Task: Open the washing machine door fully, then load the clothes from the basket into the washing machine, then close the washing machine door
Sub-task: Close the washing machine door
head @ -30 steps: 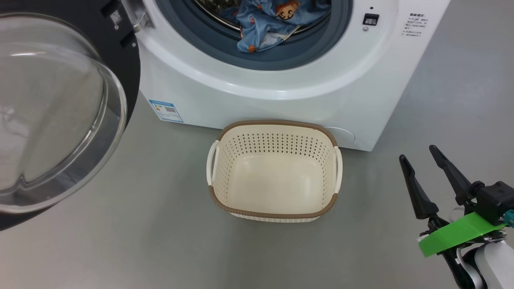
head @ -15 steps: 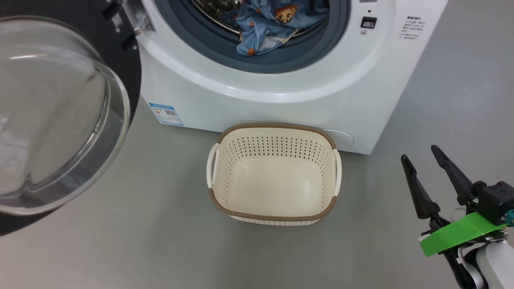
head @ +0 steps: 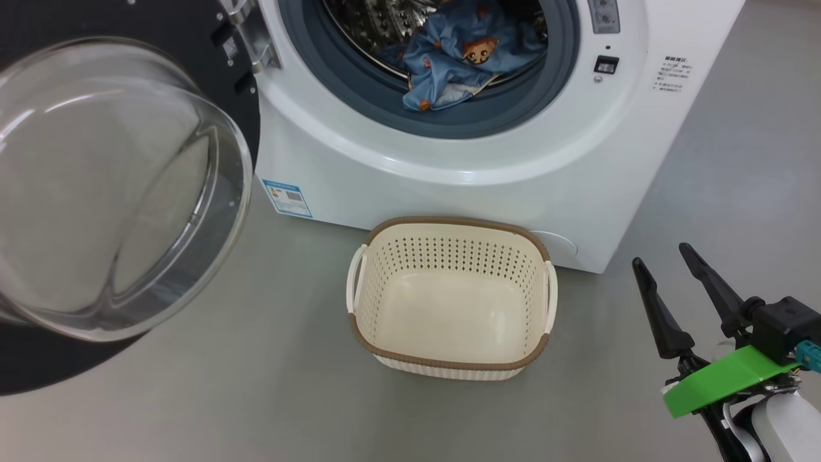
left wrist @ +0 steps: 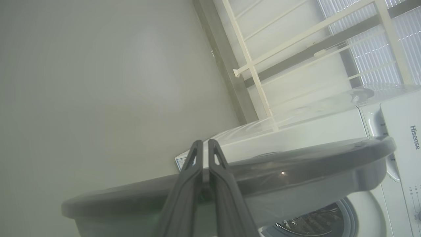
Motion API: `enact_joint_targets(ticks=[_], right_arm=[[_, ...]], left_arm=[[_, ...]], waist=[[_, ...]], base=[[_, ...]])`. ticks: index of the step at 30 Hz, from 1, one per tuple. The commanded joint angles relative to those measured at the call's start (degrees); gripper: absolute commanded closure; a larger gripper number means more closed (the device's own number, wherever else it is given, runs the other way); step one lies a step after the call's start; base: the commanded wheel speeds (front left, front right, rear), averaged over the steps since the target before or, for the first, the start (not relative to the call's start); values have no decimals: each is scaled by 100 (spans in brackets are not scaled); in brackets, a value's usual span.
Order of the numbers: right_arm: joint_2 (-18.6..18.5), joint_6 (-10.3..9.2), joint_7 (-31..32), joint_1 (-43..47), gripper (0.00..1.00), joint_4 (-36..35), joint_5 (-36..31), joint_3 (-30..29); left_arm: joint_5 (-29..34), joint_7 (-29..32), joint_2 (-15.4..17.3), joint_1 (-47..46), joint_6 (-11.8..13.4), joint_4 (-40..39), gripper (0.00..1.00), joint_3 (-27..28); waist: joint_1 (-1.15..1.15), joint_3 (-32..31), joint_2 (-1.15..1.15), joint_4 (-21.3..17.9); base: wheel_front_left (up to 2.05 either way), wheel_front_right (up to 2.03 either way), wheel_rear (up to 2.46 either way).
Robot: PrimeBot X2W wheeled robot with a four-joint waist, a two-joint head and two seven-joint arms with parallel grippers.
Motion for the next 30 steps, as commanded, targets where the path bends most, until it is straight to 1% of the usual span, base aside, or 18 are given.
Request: enact_joint_targets(ticks=[1,6,10,11,18,25,30], right_arm=[[-34,26,-46,100,0,-80,32,94],[-12,26,-46,166,0,-56,59,81],[23,26,-46,197,0,-45,79,95],[23,26,-46,197,0,-45,79,95],[91,26,-46,272,0,-8,102,98],[147,26,-46,414,0,-19,158,48],[236,26,-46,492,0,-37,167,2]], left_arm=[[-97,435,62,228,-39,-223,100,-45],[-208,1007,54,411,-39,-538,100,-120],[-345,1476,-56,541,-39,-882,100,-176],[-345,1476,-56,541,-39,-882,100,-176],[-505,2064,-184,842,4,-1533,100,-240],[-680,2633,-374,1276,231,-2494,100,-311],[-892,3040,-655,1637,563,-3360,100,-364]], waist=[[1,-92,0,33],[1,-196,0,74],[1,-276,0,103],[1,-276,0,103],[1,-438,0,138],[1,-646,0,168],[1,-766,0,173]], base=[[0,0,0],[0,0,0],[0,0,0],[0,0,0],[0,0,0],[0,0,0],[0,0,0]])
